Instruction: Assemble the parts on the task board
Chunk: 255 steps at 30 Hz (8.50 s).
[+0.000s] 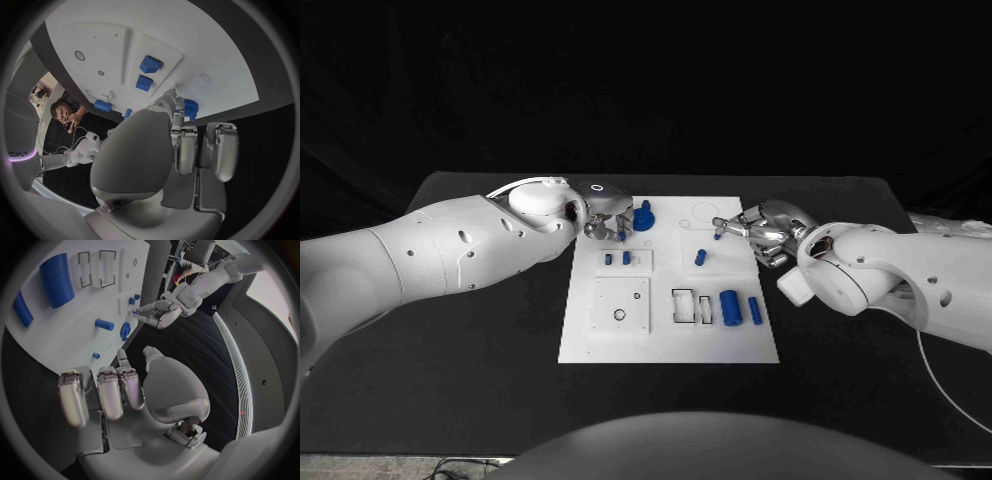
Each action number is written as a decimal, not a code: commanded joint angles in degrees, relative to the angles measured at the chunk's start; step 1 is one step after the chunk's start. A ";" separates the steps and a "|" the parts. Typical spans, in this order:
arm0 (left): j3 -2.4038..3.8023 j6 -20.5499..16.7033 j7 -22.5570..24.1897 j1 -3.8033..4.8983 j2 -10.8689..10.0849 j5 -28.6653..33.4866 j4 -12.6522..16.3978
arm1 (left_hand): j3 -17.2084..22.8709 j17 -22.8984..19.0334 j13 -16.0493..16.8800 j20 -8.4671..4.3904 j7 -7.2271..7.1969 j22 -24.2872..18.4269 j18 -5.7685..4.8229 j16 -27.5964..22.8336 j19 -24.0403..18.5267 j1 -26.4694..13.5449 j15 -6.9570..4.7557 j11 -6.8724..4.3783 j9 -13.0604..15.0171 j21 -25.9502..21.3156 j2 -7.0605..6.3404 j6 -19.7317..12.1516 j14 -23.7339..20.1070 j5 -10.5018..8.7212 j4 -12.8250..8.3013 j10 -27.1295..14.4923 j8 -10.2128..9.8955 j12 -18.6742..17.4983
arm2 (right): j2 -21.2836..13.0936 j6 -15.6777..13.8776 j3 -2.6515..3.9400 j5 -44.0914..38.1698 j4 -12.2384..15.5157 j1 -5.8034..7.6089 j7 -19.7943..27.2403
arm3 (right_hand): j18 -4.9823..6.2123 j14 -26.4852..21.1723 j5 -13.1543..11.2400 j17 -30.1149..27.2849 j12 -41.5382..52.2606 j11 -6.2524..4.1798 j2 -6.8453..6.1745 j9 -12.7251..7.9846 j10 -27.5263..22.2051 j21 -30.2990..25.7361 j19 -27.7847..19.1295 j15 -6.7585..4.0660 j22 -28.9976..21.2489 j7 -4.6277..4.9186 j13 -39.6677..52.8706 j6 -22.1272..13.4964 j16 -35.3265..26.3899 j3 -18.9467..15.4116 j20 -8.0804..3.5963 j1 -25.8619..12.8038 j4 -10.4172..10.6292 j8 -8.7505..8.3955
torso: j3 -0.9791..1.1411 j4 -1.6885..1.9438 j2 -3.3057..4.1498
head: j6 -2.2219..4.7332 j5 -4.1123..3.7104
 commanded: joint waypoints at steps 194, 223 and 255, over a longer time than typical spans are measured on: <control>0.64 -22.51 26.88 -3.57 -13.25 85.25 13.20 | -25.65 -15.42 0.31 1.07 3.71 -1.14 6.49 -22.11 -14.85 -21.81 2.21 3.18 -4.70 -33.34 3.84 -11.92 -7.12 5.82 0.52 -7.16 -0.51 0.34 | 11.62 16.14 0.11 -63.72 -16.01 0.39 -11.51 | -0.38 5.98 -21.01 15.08 -81.19 -1.19 -5.42 -4.02 -22.31 0.26 6.10 -1.77 15.05 -6.50 -71.37 8.32 0.24 8.75 -1.31 17.53 -4.93 -5.08 | -0.49 0.97 0.44 | 1.69 -4.86; 0.59 -22.11 26.39 -3.58 -13.19 85.25 13.19 | -25.61 -15.57 0.31 1.08 3.71 -1.00 6.49 -22.22 -14.98 -21.65 2.21 3.17 -4.70 -33.23 4.31 -11.92 -7.32 5.82 0.49 -7.15 -0.47 0.34 | 13.09 16.28 0.13 -64.15 -17.60 -0.17 -12.39 | -0.38 5.98 -20.98 15.08 -82.54 -2.91 -5.12 -4.09 -19.96 0.26 6.10 -3.68 15.05 -5.88 -71.44 11.18 0.24 10.53 -3.11 18.17 -5.05 -4.94 | -0.45 0.95 0.44 | 1.25 -4.09; 0.54 -22.08 26.05 -3.57 -13.39 85.25 12.96 | -25.63 -16.81 0.31 1.08 3.70 -1.43 6.72 -23.15 -15.75 -21.52 2.21 3.17 -4.71 -34.24 4.56 -11.94 -7.96 5.84 0.47 -7.15 -0.46 0.33 | 13.77 16.61 0.14 -63.07 -18.02 -0.34 -12.61 | -0.38 5.98 -20.91 15.08 -84.83 -3.33 -6.73 -4.66 -18.82 0.26 6.10 -4.40 15.05 -5.17 -71.48 10.92 0.24 11.66 -4.15 18.05 -5.06 -6.30 | -0.47 0.95 0.45 | 0.94 -3.94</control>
